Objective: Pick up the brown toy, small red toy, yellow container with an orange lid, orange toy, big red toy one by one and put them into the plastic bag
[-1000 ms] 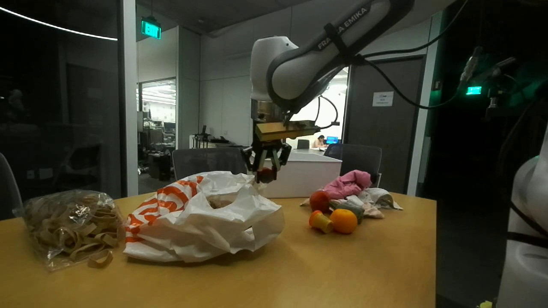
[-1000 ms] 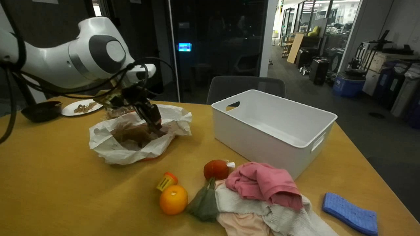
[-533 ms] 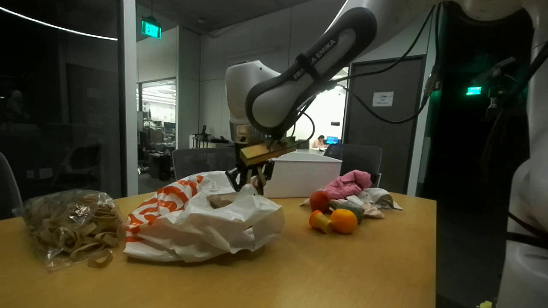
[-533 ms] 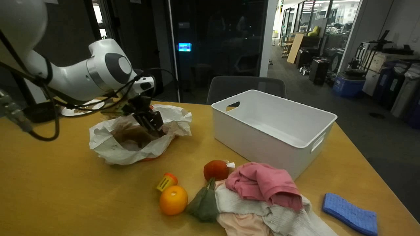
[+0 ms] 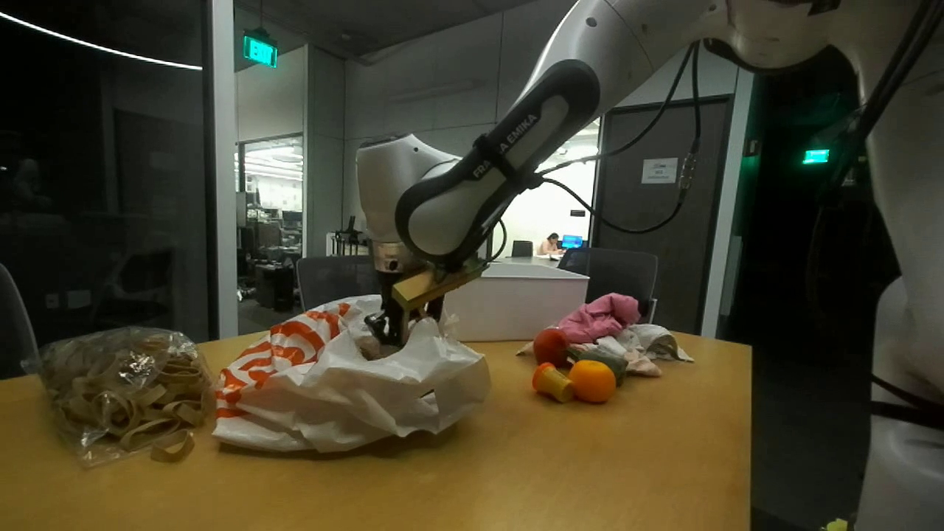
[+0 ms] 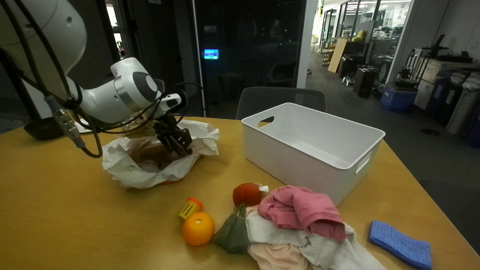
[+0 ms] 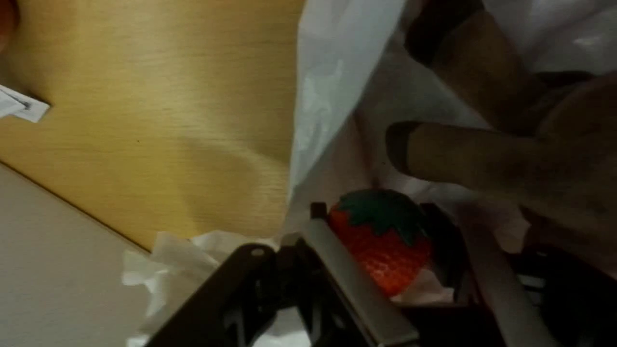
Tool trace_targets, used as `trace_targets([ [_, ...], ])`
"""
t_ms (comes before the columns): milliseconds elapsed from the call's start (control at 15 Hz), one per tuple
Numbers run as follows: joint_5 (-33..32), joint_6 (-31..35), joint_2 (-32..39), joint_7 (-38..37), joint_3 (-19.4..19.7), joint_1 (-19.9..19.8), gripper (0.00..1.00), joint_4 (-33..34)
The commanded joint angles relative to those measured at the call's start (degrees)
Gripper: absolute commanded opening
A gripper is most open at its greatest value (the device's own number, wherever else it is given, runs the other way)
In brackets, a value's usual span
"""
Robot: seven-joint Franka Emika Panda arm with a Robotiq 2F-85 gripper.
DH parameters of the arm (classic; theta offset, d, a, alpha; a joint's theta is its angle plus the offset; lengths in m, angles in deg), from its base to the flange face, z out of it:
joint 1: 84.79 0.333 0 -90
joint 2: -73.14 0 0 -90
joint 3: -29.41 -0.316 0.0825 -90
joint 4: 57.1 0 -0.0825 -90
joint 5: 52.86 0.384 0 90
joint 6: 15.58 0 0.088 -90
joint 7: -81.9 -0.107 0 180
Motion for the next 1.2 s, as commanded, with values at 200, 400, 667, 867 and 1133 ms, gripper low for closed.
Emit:
trace_targets([
  [200, -0.05, 1.97, 3.59, 3.34, 0.82, 4.91, 0.75, 5.12],
  [400, 1.4, 1.05, 3.56, 4.48, 1.31, 4.99, 0.89, 5.42],
  [667, 7.03, -3.25, 0.28, 7.05, 1.41, 4.64, 1.0, 4.43],
  [867, 14.01, -11.58, -4.32, 10.71, 0.85, 3.95, 1.0, 2.86],
  [1133, 21.37, -21.87, -9.86, 13.49, 1.17, 2.14, 1.0, 0.78],
])
